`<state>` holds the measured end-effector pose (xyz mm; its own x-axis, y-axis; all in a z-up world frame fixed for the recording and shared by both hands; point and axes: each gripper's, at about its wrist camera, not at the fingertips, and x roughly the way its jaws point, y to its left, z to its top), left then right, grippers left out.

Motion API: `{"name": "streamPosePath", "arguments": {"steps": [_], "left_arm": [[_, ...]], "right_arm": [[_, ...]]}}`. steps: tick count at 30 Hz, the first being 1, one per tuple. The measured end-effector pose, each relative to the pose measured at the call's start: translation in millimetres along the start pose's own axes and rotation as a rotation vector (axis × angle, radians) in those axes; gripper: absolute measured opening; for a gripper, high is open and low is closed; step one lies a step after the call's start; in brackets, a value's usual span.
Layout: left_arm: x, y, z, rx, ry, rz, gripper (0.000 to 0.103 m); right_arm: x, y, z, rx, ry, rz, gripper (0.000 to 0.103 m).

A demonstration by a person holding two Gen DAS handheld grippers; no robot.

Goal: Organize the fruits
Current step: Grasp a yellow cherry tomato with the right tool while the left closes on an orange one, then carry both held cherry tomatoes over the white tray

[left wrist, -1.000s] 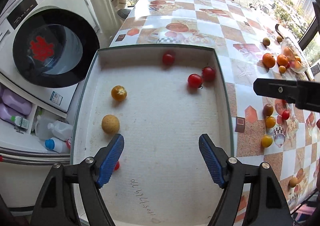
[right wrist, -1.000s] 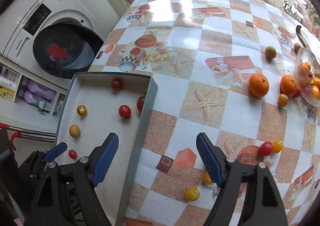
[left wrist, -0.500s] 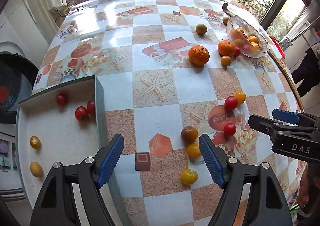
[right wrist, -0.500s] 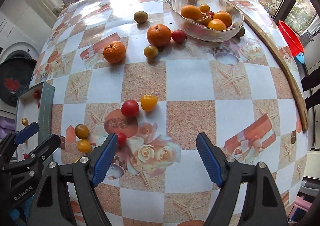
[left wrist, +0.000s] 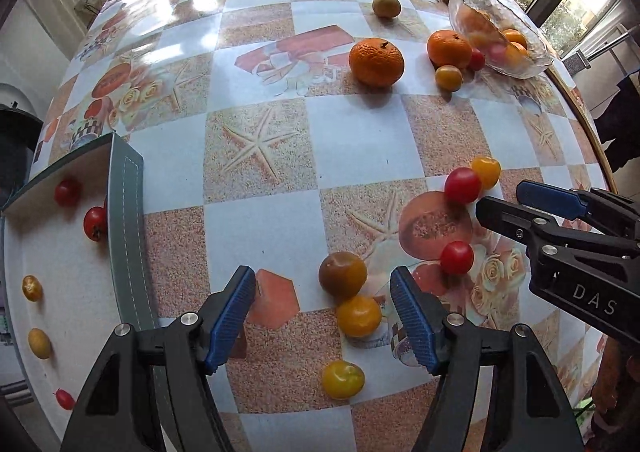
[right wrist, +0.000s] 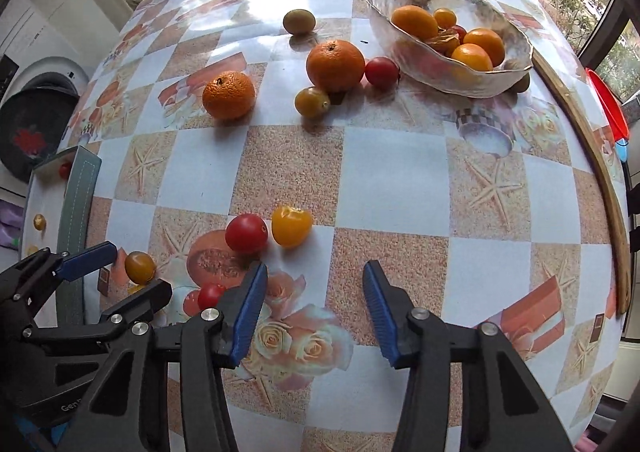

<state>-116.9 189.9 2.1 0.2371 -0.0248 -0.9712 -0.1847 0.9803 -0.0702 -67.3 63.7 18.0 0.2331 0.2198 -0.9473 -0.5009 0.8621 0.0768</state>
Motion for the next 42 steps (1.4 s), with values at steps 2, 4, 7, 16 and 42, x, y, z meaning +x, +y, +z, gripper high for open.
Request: {"name": "streamPosePath", "arguments": {"steps": [2,4,7,16,42], "left_arm": [[0.0,-1.5,0.2,0.003,-0.005,0.016,0.066],[-0.6,-1.7,0.2,0.013,-0.011,0.042,0.057],[-3.4,-1.6,2.5,0.007,-0.022,0.017,0.041],[-6.6,-8.5,0.8,-0.006,-0.034,-0.034,0.025],[-22.5,0.5,-2.6,-0.013,-0.065,-0.101,0.025]], "right_arm": [[1.6,2.6,5.7,-0.015,-0.014,0.006,0.053],[-0.1,2.9,10.3,-0.019,-0.035,0.019,0.053],[-1.0,2.2,16.5,-0.022,-0.045,0.058,0.043],[-1.2,-7.8,13.9,0.029,-0.017,0.139,0.019],[-21.6,-17.9,-7.6,0.153,0.016,0.208,0.019]]}}
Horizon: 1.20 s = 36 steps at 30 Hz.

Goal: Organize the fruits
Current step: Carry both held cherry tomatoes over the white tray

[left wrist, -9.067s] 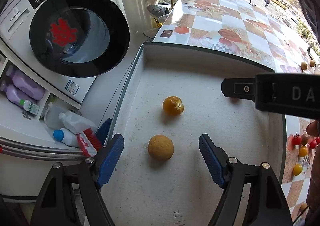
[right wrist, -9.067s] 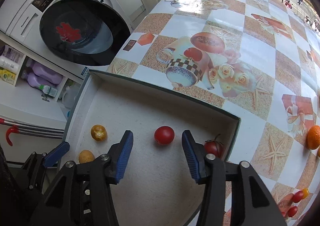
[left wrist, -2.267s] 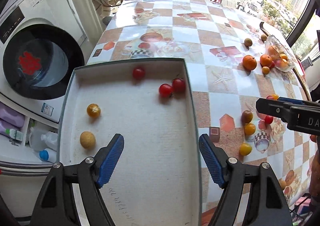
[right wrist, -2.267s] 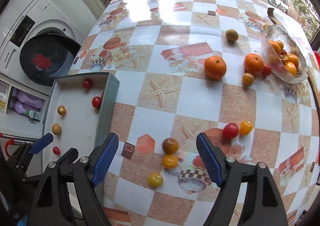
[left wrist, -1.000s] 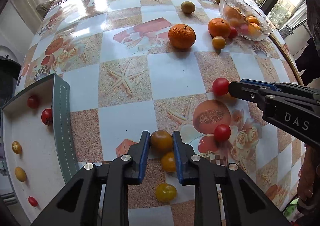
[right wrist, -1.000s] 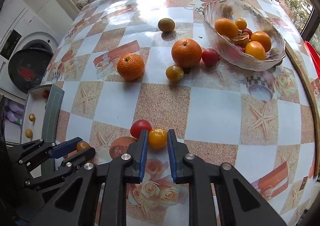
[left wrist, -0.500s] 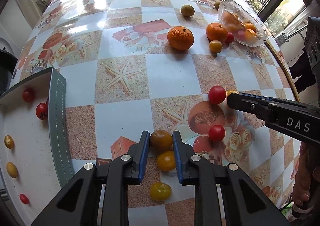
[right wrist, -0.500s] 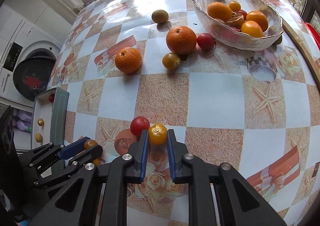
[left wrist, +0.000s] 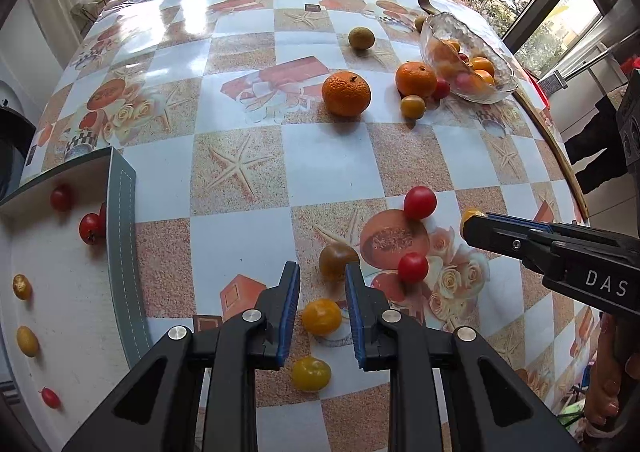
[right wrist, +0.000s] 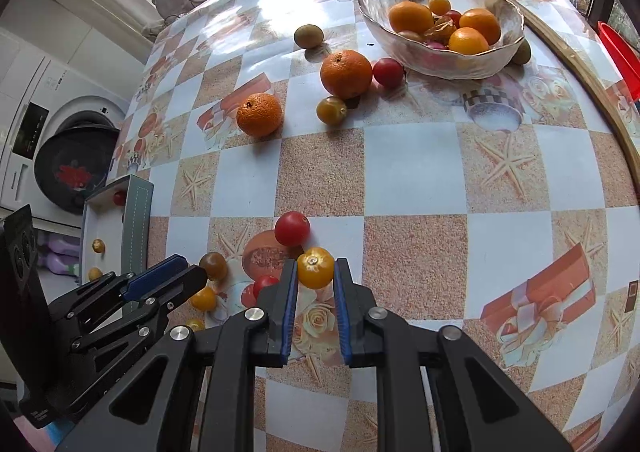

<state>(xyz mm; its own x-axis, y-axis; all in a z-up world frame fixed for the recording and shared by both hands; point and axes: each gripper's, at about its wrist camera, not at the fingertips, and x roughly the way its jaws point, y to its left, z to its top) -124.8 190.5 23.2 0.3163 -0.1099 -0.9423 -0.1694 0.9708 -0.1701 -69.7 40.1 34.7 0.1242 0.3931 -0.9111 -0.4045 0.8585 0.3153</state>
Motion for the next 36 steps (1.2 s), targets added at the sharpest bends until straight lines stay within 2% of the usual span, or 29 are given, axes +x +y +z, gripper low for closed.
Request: {"name": "streamPosePath", "arguments": {"steps": [11,17,20,24,26,28,36], "left_arm": [[-0.7,-9.4,5.0,0.017,-0.014,-0.043,0.025],[10.9,-18.5,10.4,0.055,0.002,-0.036,0.026],[21.3,-21.6,11.2,0.081,0.014,-0.005,0.029],[22.5,-24.7,10.9,0.101,-0.01,0.01,0.029],[22.5,-23.4,11.3,0.095,-0.014,0.004,0.028],[20.4,-20.9,11.9,0.078,-0.014,-0.017,0.024],[-8.9,-6.4,8.7,0.006,-0.055,-0.048,0.024]], "right_arm": [[-6.3,-2.2,-5.5,0.021,-0.002,-0.006,0.019],[-8.1,-8.3,-7.0,0.037,-0.005,-0.004,0.019],[-8.5,-10.8,-8.3,0.047,-0.006,-0.003,0.019],[-9.8,-12.7,-9.6,0.055,-0.01,0.002,0.019],[-10.5,-12.8,-10.1,0.055,-0.01,0.005,0.019],[-10.9,-11.6,-10.6,0.054,-0.01,0.004,0.019],[-14.6,1.0,-7.5,0.023,-0.009,0.007,0.019]]}}
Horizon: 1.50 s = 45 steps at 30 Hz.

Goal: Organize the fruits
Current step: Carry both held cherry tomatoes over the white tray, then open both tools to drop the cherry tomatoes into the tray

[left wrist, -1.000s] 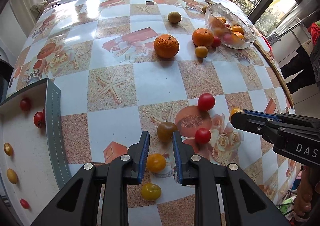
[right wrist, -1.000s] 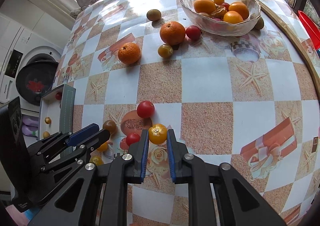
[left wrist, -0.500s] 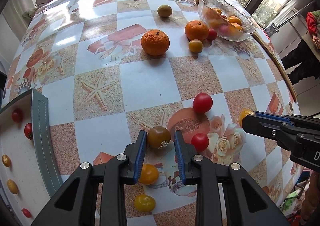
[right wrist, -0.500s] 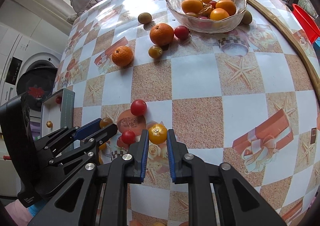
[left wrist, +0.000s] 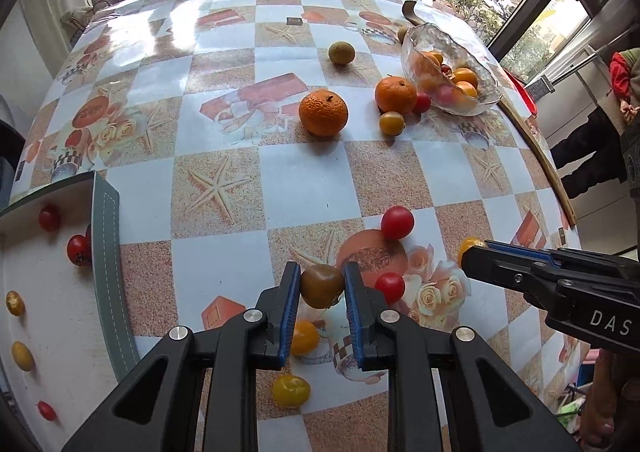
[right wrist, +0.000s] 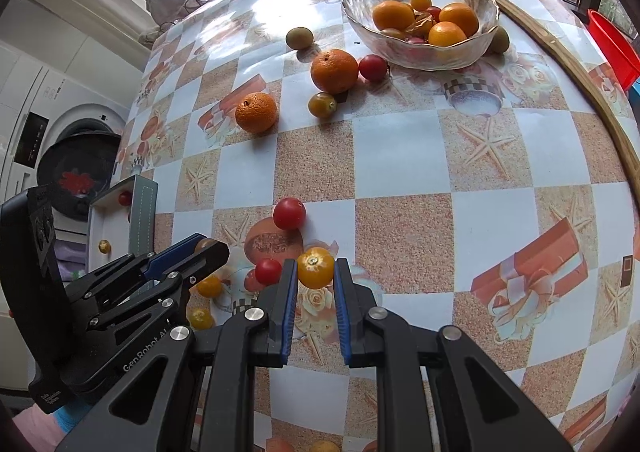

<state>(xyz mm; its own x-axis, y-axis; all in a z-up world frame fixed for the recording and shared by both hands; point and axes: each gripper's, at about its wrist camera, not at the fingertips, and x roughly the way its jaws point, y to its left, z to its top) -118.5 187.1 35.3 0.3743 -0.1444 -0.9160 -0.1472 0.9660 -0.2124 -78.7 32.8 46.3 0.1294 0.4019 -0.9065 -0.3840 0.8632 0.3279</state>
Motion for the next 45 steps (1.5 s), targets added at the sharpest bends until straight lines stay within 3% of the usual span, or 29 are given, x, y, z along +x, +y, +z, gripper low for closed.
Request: {"name": "streamPosePath", "arguments": {"steps": [11,31,39,45], "left_arm": [[-48.6,48.6,-17.2,-0.099,-0.064,0.048,0.024],[-89.1,172.5,-116.5,-0.375,-0.056,0.191,0.024],[-87.9,196.7,-149.6,-0.454,-0.018,0.211,0.024],[-84.3,201.7,-156.7,-0.477,-0.003,0.212,0.024]], "right_arm": [[7.8,56.8,6.3,-0.114,0.024,0.04,0.019],[79.2,228.1,-11.7,-0.431,0.161,0.116,0.019],[113.7,257.6,-18.0,-0.497,0.203,0.081,0.019],[132.4,262.8,-14.2,-0.519,0.212,0.03,0.02]]}}
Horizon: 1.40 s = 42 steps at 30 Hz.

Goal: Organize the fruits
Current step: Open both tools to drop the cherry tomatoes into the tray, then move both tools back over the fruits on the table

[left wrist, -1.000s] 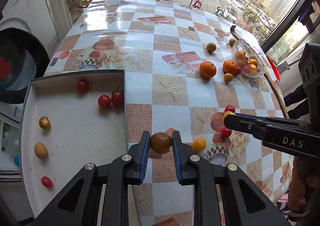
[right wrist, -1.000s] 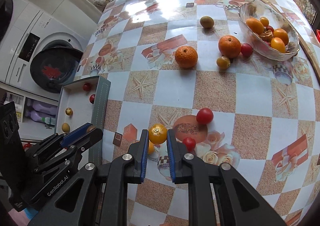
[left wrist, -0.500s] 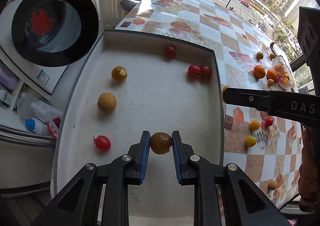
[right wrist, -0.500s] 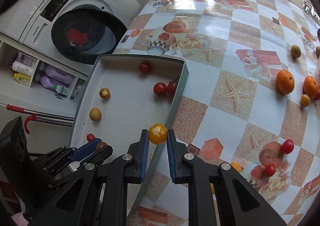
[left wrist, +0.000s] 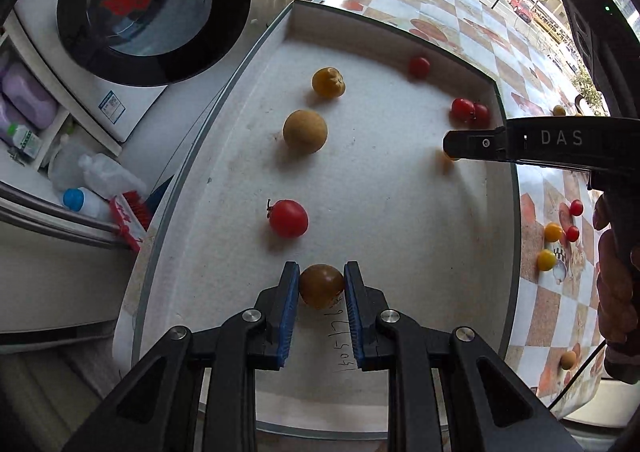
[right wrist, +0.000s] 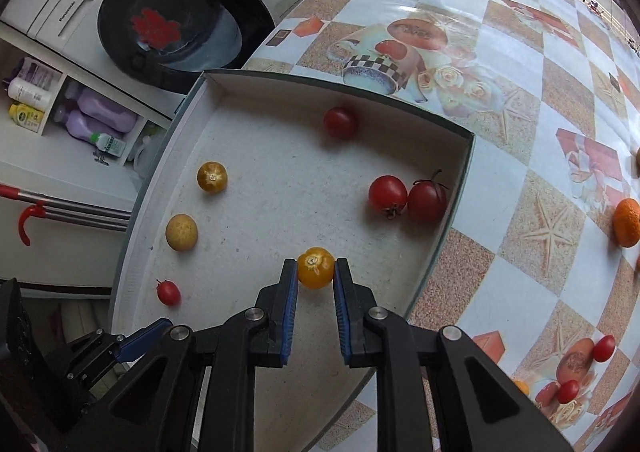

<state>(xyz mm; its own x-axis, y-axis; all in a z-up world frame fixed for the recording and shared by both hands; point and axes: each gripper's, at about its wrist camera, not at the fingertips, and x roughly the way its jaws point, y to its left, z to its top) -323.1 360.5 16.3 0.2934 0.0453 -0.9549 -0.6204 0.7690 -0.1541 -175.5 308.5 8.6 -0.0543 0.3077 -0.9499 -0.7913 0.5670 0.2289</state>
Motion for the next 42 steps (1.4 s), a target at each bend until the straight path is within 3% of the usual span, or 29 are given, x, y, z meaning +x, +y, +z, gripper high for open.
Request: {"name": "streamPosePath", "arguments": {"steps": [8,9,10,11,12,13,14,17,23,29,32,35,42], "left_arm": [[5.0,-7.6,2.4,0.042,0.03,0.035,0.025],[5.3,-8.9,2.7,0.048,0.033,0.031,0.033],[5.1,-10.4,2.8,0.052,0.035,0.022,0.046],[4.4,-11.7,2.8,0.054,0.031,0.036,0.073],[2.1,-13.4,2.2,0.058,0.012,0.055,0.085],[-0.1,-15.2,1.7,0.067,-0.005,0.062,0.085],[-0.3,-16.2,1.8,0.074,-0.001,0.06,0.085],[2.1,-15.6,2.4,0.069,0.02,0.064,0.085],[-0.2,-12.2,3.7,0.034,0.07,0.003,0.085],[-4.1,-22.3,3.7,0.069,0.137,0.036,0.085],[0.0,-29.1,3.0,0.09,0.196,0.028,0.085],[3.0,-36.7,1.3,0.095,0.262,0.009,0.085],[-24.6,-78.2,4.1,0.234,0.225,0.007,0.085]], "right_arm": [[7.4,1.0,2.7,-0.009,0.008,-0.01,0.023],[8.4,1.8,2.9,-0.01,0.011,-0.009,0.024],[8.4,2.4,3.3,-0.011,0.011,-0.004,0.026],[8.3,2.4,3.6,-0.009,0.012,0.005,0.029],[7.1,2.5,3.7,-0.007,0.013,0.01,0.038],[5.8,2.6,3.7,-0.006,0.015,0.006,0.046],[3.4,2.8,3.5,-0.005,0.01,0.014,0.065],[-8.6,5.3,1.5,-0.002,-0.006,0.043,0.08],[-36.8,0.2,-10.2,0.053,-0.006,0.038,0.087],[-59.0,-21.4,-36.4,0.134,0.034,-0.013,0.089],[-68.4,-34.7,-53.2,0.174,0.044,-0.055,0.096],[-80.4,-48.2,-70.1,0.205,0.052,-0.088,0.096],[-105.8,-94.9,-120.0,0.323,0.066,-0.183,0.096]]}}
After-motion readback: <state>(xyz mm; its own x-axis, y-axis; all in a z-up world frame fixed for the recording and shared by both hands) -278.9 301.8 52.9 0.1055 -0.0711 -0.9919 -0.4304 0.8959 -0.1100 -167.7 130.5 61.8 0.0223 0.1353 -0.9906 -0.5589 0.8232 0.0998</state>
